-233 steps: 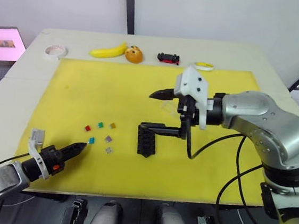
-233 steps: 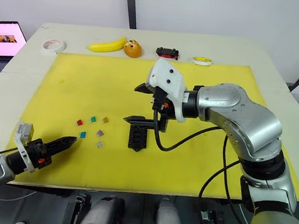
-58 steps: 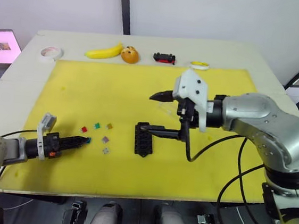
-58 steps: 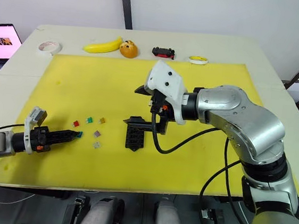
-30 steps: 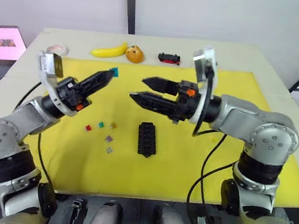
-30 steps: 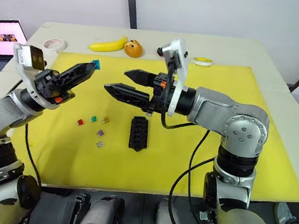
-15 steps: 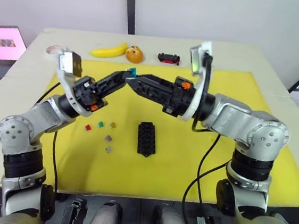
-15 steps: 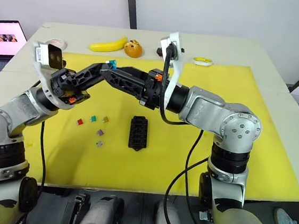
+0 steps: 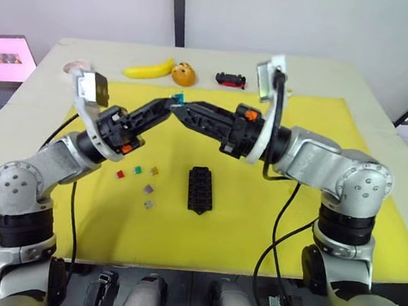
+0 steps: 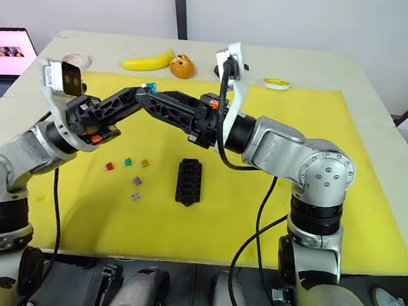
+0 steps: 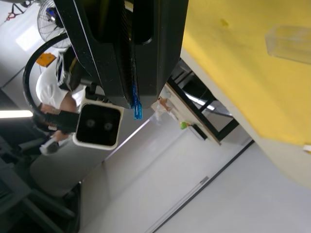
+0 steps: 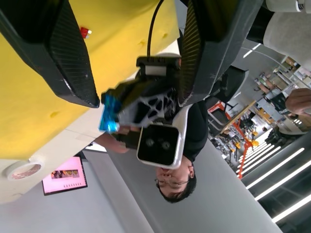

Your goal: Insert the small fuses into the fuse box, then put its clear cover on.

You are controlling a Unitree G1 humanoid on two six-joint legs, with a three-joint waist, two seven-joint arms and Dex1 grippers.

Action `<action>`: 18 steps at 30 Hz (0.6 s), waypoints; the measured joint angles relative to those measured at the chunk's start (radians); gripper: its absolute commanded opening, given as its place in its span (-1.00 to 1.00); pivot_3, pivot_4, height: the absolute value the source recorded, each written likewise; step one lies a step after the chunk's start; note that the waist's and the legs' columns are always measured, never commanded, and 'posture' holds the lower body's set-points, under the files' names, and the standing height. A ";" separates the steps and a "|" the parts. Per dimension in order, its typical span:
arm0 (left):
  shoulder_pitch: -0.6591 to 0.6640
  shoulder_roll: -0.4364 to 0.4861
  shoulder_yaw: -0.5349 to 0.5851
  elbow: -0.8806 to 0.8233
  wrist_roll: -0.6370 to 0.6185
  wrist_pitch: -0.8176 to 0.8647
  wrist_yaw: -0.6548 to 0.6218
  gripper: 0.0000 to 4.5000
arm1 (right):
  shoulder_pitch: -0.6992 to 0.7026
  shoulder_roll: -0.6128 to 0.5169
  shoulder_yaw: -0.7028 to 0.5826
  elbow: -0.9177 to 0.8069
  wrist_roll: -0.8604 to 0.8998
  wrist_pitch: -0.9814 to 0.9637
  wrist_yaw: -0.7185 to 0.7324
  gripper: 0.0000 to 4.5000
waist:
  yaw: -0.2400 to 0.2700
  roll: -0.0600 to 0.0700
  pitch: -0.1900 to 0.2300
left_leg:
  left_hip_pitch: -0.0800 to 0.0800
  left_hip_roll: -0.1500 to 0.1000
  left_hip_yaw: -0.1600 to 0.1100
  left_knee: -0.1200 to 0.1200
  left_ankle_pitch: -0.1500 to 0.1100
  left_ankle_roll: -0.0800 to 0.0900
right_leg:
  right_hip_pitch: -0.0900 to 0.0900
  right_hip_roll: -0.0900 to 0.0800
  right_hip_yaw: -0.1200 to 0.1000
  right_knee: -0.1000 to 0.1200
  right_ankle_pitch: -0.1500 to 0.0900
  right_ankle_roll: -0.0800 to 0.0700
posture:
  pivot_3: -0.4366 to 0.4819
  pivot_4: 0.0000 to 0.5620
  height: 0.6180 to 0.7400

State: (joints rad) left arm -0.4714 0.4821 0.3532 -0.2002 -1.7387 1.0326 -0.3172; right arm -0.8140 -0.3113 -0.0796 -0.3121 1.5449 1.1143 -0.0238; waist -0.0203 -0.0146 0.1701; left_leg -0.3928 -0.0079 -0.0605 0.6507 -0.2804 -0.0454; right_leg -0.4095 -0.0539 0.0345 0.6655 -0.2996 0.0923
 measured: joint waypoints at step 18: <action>0.006 0.072 -0.041 -0.001 -0.043 -0.031 -0.004 -0.70 | 0.000 -0.044 0.035 0.007 0.011 -0.039 -0.011 -1.00 | 0.000 0.000 0.000 | 0.000 0.002 0.000 0.000 0.000 0.000 | 0.000 0.003 0.001 0.000 0.000 0.000 | -0.05 -0.47 1.00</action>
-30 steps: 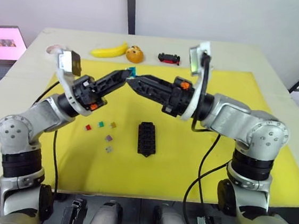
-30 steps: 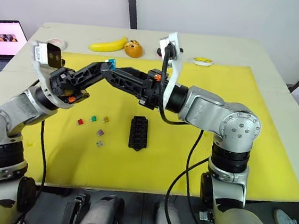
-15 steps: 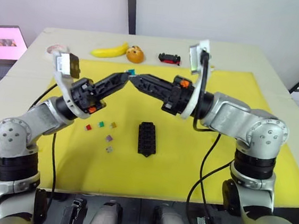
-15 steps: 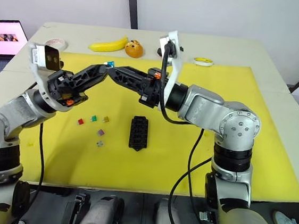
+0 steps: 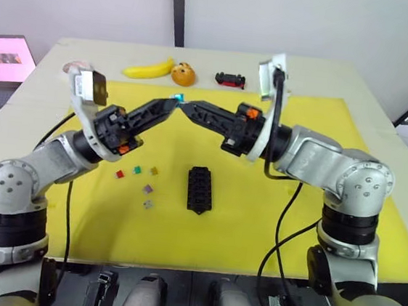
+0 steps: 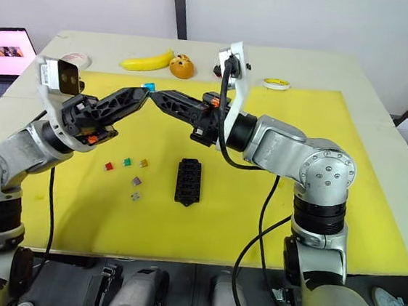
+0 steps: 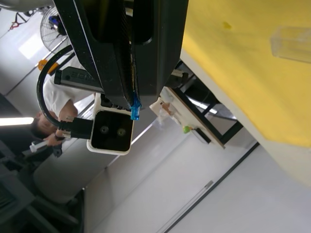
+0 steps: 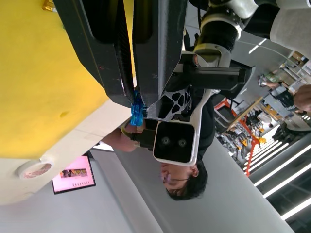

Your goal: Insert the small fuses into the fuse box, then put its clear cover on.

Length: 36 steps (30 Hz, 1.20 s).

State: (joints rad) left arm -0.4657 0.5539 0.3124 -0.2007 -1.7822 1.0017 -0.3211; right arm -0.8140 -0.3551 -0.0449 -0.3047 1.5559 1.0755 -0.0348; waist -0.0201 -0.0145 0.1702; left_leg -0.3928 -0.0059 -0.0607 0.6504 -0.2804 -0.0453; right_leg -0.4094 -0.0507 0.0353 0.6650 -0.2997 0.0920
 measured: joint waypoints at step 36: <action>0.229 0.495 -0.296 -0.212 1.085 -0.467 -0.963 0.98 | -0.187 -0.489 0.668 -0.182 -1.045 -0.032 1.016 -1.00 | 0.002 0.007 0.013 | -0.017 0.003 0.002 0.004 -0.001 0.001 | -0.018 0.004 0.002 0.001 0.001 -0.002 | -0.05 -0.47 1.00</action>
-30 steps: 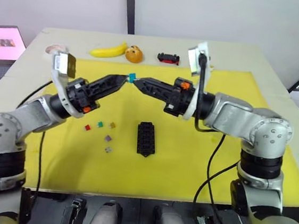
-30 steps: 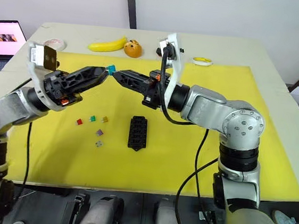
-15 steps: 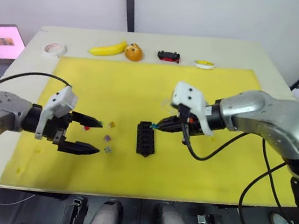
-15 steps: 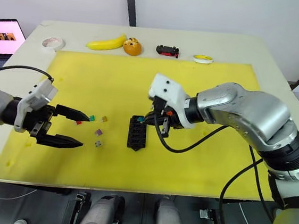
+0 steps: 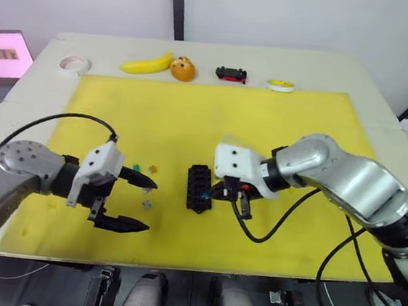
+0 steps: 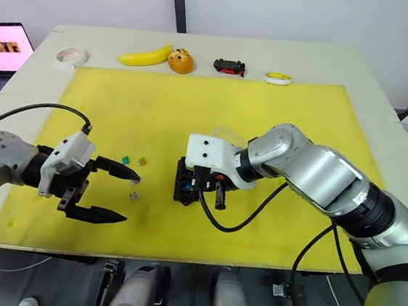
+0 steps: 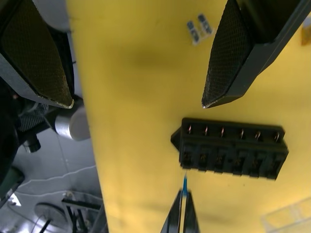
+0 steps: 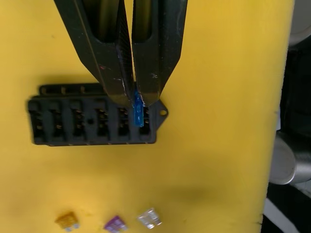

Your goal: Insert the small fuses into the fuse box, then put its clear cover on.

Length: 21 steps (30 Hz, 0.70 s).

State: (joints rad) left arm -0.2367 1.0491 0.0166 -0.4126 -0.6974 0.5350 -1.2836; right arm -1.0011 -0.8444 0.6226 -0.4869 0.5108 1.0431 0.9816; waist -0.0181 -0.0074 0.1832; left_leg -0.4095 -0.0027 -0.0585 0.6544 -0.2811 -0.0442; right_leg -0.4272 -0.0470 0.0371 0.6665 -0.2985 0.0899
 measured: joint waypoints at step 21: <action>0.041 -0.031 0.007 -0.042 0.040 0.000 0.067 0.98 | -0.008 0.071 0.038 0.022 -0.139 0.018 0.067 -1.00 | -0.001 0.000 0.000 | 0.000 0.000 0.000 0.006 -0.001 0.001 | 0.001 0.000 0.000 0.004 0.000 0.000 | -0.05 -0.47 1.00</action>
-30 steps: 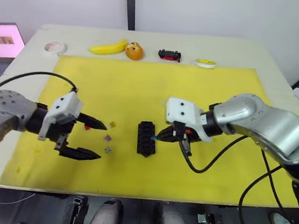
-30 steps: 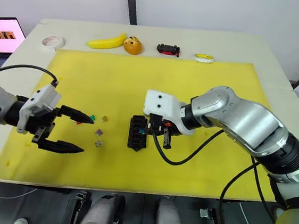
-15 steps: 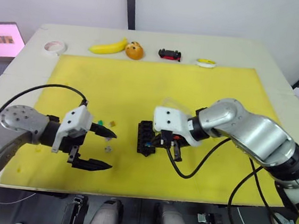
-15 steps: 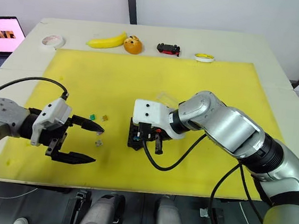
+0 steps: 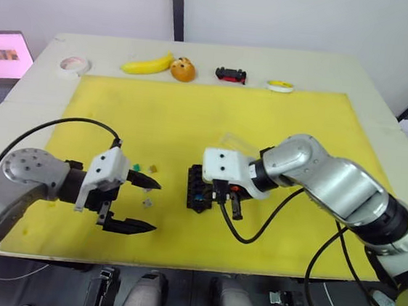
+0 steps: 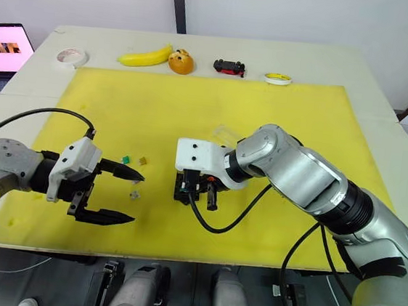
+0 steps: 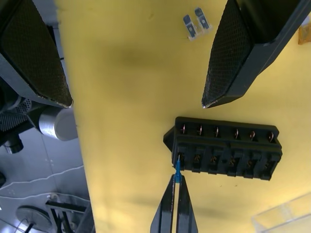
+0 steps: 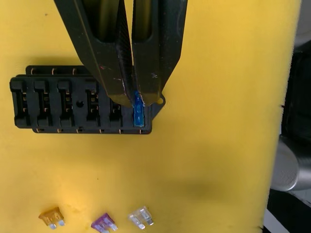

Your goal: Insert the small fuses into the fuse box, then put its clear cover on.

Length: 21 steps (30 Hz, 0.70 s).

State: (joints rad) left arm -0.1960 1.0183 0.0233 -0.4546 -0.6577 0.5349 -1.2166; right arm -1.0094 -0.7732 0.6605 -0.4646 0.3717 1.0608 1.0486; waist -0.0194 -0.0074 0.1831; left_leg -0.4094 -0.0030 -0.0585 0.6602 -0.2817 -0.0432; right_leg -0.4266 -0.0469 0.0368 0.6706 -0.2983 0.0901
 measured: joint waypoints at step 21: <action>0.031 -0.007 0.004 -0.031 0.013 0.006 0.044 0.98 | 0.015 0.010 0.005 0.017 -0.059 -0.021 0.050 -1.00 | 0.000 0.000 0.000 | 0.000 0.000 0.000 0.002 0.000 0.001 | 0.000 0.000 0.000 0.002 0.000 0.000 | -0.05 -0.47 1.00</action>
State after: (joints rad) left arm -0.1651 1.0118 0.0269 -0.4861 -0.6446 0.5412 -1.1725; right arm -0.9941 -0.7632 0.6652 -0.4472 0.3131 1.0400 1.0987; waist -0.0191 -0.0074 0.1831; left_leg -0.4094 -0.0031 -0.0584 0.6622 -0.2821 -0.0426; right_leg -0.4264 -0.0469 0.0368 0.6727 -0.2983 0.0901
